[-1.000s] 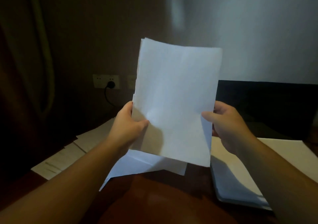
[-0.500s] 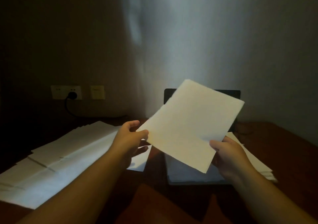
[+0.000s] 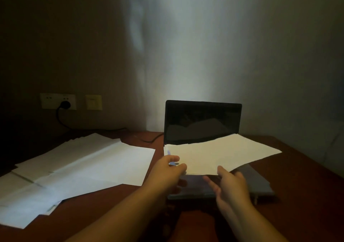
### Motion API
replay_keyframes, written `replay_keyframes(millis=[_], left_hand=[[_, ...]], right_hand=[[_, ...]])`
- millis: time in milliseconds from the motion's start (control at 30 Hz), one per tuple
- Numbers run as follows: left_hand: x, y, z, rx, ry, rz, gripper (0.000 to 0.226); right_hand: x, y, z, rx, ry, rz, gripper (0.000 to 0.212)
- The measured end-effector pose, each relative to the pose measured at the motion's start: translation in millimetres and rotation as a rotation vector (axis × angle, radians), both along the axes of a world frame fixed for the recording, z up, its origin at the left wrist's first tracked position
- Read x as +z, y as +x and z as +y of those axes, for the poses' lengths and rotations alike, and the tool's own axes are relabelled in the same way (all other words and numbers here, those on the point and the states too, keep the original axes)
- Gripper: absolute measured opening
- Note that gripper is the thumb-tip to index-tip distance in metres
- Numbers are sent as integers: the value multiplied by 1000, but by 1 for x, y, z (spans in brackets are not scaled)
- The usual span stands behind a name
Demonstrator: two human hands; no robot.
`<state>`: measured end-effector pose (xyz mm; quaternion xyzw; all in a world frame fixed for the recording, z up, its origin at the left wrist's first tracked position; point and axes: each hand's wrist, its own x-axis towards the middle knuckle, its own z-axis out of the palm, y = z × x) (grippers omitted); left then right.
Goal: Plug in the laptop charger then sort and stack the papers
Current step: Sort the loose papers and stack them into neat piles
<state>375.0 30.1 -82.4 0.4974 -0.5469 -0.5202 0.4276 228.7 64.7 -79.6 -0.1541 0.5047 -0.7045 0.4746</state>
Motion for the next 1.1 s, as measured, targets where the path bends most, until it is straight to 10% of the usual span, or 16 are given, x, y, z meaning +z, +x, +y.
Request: replay_keyframes(millis=[200,400,933,1100], left_hand=[[-7,6,-8,-16,-114,-318,49],[-15,10,-18,18,-214,-449,54],[-15,66,-25,219,-282,-769,63],[-10,115,-28,333,-288,-822,62]], right_hand=[[2,16,-1,11,52,-11,66],[0,20,3,113,105,66,24],[14,90,40,490,90,175,11],[19,121,23,501,36,325,34]])
